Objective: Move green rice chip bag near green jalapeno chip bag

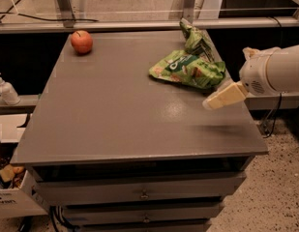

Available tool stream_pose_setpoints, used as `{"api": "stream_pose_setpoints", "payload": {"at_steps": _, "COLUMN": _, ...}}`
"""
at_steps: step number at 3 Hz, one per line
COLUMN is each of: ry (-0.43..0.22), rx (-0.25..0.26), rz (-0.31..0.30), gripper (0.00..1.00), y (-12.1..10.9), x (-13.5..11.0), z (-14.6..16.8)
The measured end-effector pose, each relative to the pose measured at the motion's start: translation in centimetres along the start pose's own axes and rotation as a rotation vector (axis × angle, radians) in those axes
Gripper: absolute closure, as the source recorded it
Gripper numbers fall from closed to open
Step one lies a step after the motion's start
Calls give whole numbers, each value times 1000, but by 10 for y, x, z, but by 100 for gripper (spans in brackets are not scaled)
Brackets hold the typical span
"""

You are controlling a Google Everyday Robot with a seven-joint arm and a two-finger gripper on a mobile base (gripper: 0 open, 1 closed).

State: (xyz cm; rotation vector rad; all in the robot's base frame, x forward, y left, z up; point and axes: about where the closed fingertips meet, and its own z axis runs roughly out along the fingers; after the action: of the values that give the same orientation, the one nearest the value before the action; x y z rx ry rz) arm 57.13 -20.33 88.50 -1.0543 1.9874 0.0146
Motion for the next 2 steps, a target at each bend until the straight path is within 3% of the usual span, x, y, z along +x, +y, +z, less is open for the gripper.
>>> {"api": "stream_pose_setpoints", "payload": {"at_steps": 1, "ry": 48, "rx": -20, "rz": 20, "gripper": 0, "y": -33, "x": 17, "z": 11}}
{"api": "stream_pose_setpoints", "payload": {"at_steps": 2, "ry": 48, "rx": -20, "rz": 20, "gripper": 0, "y": -33, "x": 17, "z": 11}}
